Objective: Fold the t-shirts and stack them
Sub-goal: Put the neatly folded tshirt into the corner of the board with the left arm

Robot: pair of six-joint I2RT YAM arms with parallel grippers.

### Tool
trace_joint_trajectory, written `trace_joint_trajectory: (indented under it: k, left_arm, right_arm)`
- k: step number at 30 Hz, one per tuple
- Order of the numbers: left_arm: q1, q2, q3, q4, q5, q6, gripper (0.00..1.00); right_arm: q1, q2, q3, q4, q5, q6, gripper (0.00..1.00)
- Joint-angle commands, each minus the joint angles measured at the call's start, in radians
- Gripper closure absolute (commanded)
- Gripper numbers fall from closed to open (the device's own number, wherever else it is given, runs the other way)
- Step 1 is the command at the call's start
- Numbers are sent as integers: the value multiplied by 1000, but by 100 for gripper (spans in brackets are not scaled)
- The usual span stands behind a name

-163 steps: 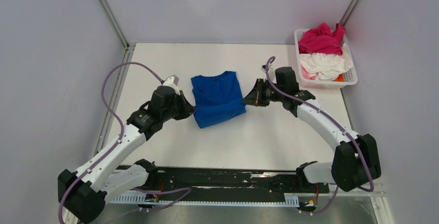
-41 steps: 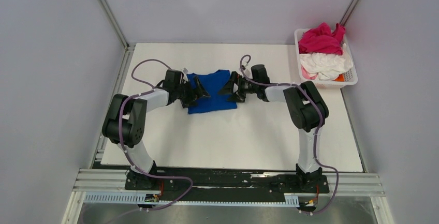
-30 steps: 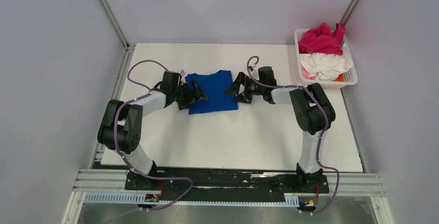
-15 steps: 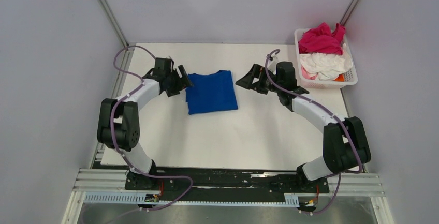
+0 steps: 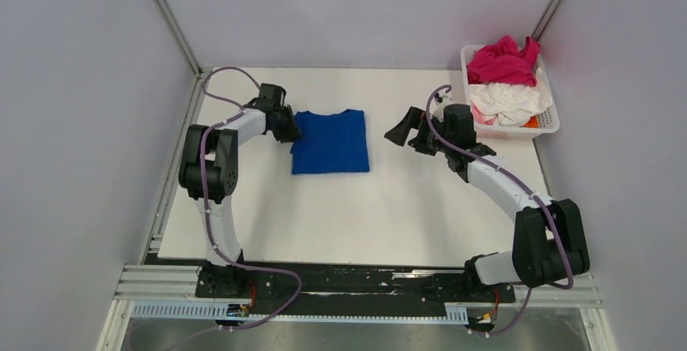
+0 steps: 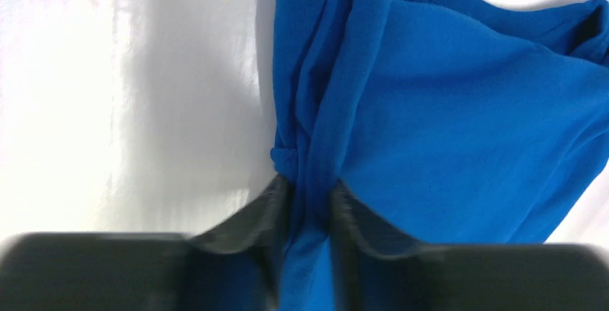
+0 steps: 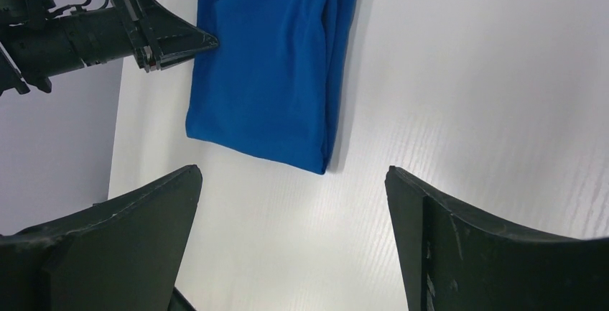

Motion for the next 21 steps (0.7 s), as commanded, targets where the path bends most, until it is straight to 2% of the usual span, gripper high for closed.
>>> trace_joint_trajectory:
  k: [1,2,3,4,9,13,17,21]
  left_arm:
    - [-33,93,78,-62,-42,43,75]
    - [-36,99,87,-81,-56,43,81]
    - [-38,105,104,-93,-94,38,96]
    - [-38,106,117,-121,-122,37,99]
    - [-37,106,255,-235,-442,95,100]
    - [-6,145,374,-256,-615,182,100]
    - [60,228,514,-268,-697,258,100]
    - [135,319,661,-268,-731,354,100]
  right_arm:
    - [-25,-35,-19,15,34,-29,0]
    - [-31,-35,-23,15,37,-29,0]
    - [-35,-36,-25,15,43,-28,0]
    - [-37,-36,-27,15,54,-27,0]
    - [-38,-30,-36,16,112,-43,0]
    - [-38,-47,-62,17,249,-28,0]
    - [-38,-73,-82,17,354,-22,0]
    - [-37,-77,-86,17,388,-33,0]
